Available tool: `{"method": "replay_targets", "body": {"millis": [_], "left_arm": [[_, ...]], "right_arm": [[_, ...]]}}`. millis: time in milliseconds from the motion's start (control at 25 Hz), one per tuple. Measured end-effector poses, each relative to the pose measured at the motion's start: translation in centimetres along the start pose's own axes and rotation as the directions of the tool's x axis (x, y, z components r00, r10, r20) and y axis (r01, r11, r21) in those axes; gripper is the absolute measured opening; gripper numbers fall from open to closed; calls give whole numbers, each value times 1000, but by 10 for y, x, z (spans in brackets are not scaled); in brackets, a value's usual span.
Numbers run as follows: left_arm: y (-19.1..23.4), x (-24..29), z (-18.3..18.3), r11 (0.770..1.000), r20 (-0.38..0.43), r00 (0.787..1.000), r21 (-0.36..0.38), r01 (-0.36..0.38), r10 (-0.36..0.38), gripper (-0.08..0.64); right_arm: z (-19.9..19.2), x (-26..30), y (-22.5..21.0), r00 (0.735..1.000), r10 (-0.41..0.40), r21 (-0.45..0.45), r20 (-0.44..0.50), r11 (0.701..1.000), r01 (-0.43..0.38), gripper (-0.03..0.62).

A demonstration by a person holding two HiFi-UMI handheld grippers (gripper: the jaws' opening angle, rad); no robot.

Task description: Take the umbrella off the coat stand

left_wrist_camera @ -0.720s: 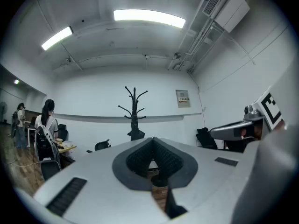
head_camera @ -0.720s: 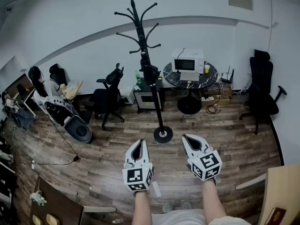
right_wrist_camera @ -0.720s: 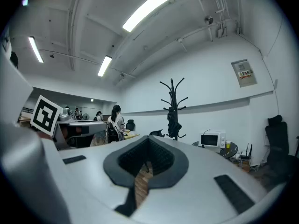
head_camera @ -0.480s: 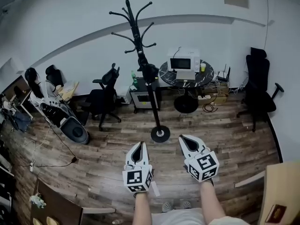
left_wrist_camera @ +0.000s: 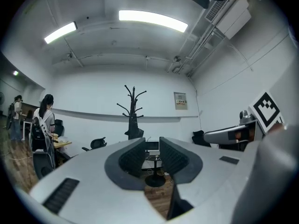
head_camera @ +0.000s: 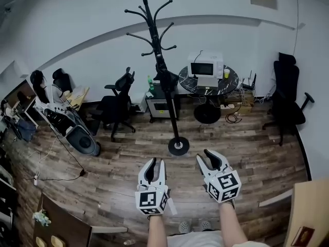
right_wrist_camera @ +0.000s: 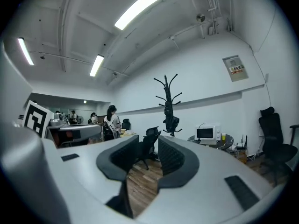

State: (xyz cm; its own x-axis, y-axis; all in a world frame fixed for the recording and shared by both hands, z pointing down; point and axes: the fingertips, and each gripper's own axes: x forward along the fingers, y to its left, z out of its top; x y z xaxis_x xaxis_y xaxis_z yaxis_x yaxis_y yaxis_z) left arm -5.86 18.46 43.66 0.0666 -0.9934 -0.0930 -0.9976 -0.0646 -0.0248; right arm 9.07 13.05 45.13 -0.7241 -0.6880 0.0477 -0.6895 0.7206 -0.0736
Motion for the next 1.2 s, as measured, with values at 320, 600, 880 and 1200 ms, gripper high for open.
{"method": "replay_targets", "body": {"millis": [320,600,880,1200], "left_arm": [[16,-12,-10,1000,-10,1000,-22,17,-17,164],[61,-26,-30,999,-11,1000,-40,4,-4,164],[90,-30,-38,994,21,1000,-110,20,-18,164],[111,6,-37,996,17,1000,-89,23,-21,163]], "right_arm": [[-8,9,18,997,67,56,36,996,-68,181],[-26,26,41,998,54,61,38,997,-56,195],[-46,37,53,999,40,42,5,998,-40,199],[-32,75,34,999,34,36,17,999,-34,201]]}}
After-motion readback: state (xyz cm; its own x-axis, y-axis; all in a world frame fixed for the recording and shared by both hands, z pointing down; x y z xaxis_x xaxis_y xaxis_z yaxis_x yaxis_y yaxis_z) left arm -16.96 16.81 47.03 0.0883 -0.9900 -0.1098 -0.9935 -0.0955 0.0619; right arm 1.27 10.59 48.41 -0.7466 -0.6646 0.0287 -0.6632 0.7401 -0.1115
